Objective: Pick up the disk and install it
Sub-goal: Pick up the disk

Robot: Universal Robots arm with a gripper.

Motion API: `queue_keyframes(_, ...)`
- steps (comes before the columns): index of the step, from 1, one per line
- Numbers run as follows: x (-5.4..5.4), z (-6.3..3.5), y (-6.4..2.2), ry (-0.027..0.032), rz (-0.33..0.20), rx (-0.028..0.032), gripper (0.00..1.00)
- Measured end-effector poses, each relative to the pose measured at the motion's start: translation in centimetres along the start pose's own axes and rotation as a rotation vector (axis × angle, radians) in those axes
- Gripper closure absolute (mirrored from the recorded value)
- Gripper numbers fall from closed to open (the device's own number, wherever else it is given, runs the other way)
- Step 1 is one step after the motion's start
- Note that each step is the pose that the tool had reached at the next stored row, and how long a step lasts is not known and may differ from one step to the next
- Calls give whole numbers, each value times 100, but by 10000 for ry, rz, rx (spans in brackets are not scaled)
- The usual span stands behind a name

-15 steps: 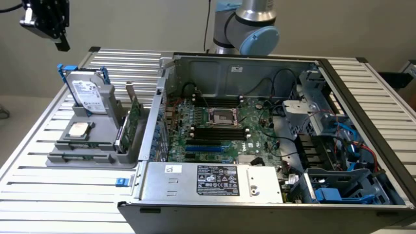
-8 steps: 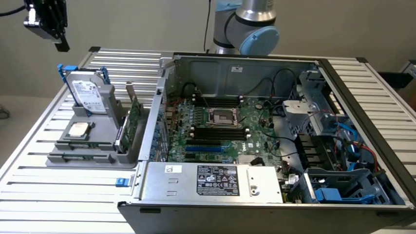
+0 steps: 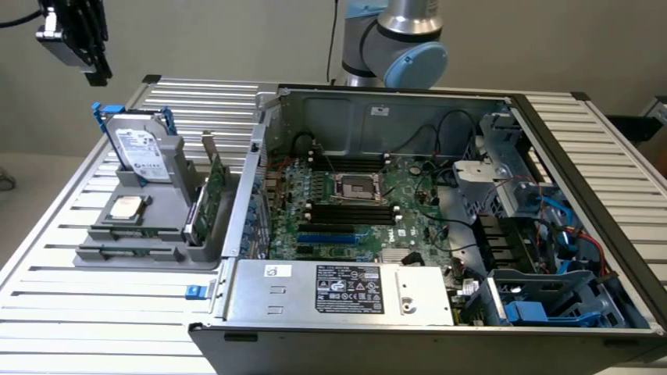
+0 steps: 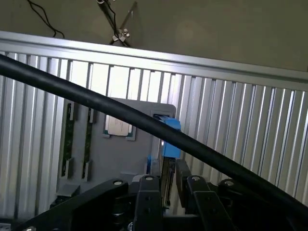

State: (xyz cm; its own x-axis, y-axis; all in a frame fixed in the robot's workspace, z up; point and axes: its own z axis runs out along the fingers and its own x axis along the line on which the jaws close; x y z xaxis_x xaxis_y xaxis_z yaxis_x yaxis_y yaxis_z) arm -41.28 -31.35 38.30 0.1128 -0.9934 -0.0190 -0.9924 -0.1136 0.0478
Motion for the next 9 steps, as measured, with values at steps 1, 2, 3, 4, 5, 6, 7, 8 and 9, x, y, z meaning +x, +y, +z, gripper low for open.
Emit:
queue_keyframes(1,-4,6,8,1,-3,8,70)
queue_keyframes(2,-4,18,11,3,-19,19,64)
queue_keyframes(3,-6,29,17,11,-42,50,58)
queue_keyframes(4,-9,41,22,20,-75,92,58)
queue_keyframes(5,-11,56,26,26,-120,124,52)
queue_keyframes(6,-12,75,29,29,-195,133,52)
queue_keyframes(7,-12,93,32,34,-293,134,52)
queue_keyframes(8,-12,112,36,39,-398,137,52)
queue_keyframes(9,-13,130,41,43,-493,137,52)
